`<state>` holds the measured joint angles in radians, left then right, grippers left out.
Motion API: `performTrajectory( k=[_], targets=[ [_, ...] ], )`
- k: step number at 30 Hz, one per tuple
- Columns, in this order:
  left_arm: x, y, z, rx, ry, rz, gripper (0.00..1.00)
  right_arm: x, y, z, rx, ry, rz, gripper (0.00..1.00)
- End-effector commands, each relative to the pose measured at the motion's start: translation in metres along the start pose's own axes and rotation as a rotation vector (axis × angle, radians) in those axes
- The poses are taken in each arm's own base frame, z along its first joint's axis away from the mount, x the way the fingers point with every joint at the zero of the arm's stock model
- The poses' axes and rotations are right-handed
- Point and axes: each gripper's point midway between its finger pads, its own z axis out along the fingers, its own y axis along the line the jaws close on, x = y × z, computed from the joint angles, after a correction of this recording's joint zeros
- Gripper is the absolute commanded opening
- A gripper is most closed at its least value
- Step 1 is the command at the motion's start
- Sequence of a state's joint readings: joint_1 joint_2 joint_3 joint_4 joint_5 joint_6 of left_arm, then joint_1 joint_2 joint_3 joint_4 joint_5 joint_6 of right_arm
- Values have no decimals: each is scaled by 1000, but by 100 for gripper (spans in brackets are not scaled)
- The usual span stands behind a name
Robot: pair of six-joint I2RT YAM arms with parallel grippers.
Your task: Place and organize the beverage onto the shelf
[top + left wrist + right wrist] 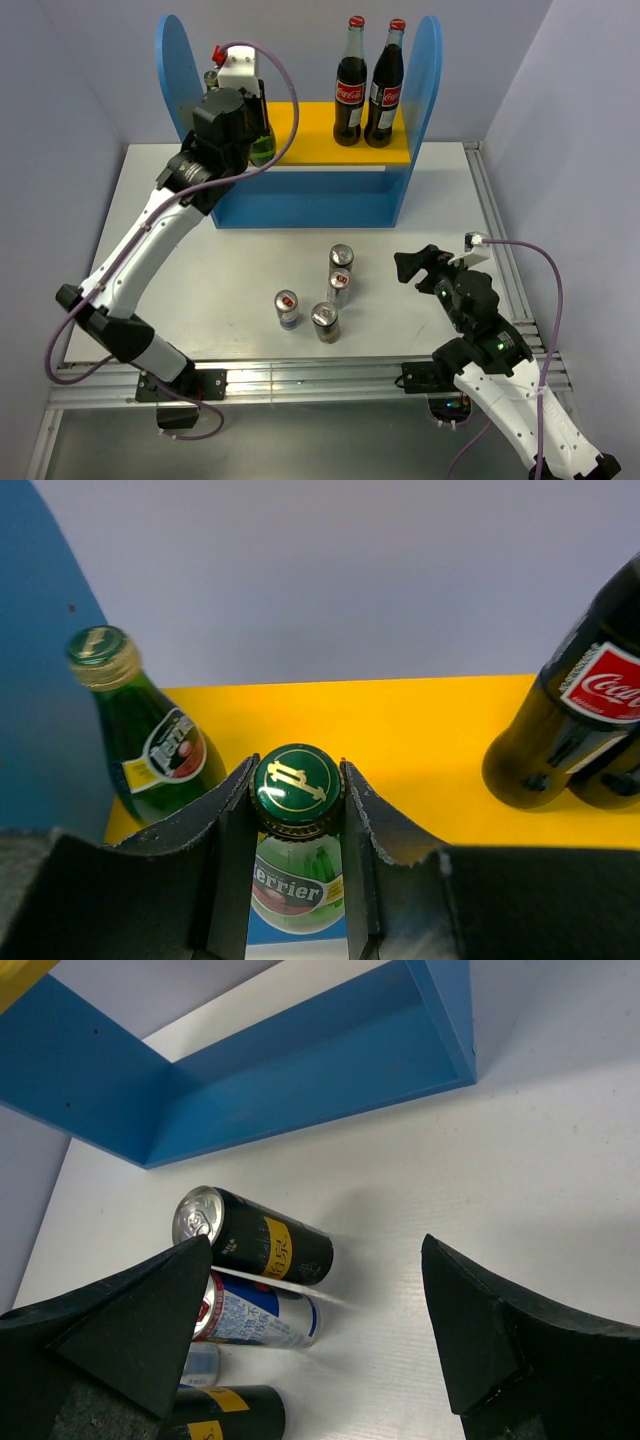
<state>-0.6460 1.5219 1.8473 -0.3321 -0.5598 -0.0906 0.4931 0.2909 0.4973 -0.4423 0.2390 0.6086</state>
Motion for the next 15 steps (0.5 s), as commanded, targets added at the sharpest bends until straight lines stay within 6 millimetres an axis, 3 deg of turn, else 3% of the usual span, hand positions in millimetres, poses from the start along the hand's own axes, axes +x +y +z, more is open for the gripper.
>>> performTrajectory(
  k=[1,6,15],
  targets=[
    [-60,-3,7,44,-160,-94,0,-8,6,0,-26,-36,4,92],
    [-58,-7,28,34,-156,-82,0,-8,7,-1,-32,-39,5,92],
    [-67,0,45,0,-178,-64,0,-8,7,1,-29,-33,-1,92]
  ],
)
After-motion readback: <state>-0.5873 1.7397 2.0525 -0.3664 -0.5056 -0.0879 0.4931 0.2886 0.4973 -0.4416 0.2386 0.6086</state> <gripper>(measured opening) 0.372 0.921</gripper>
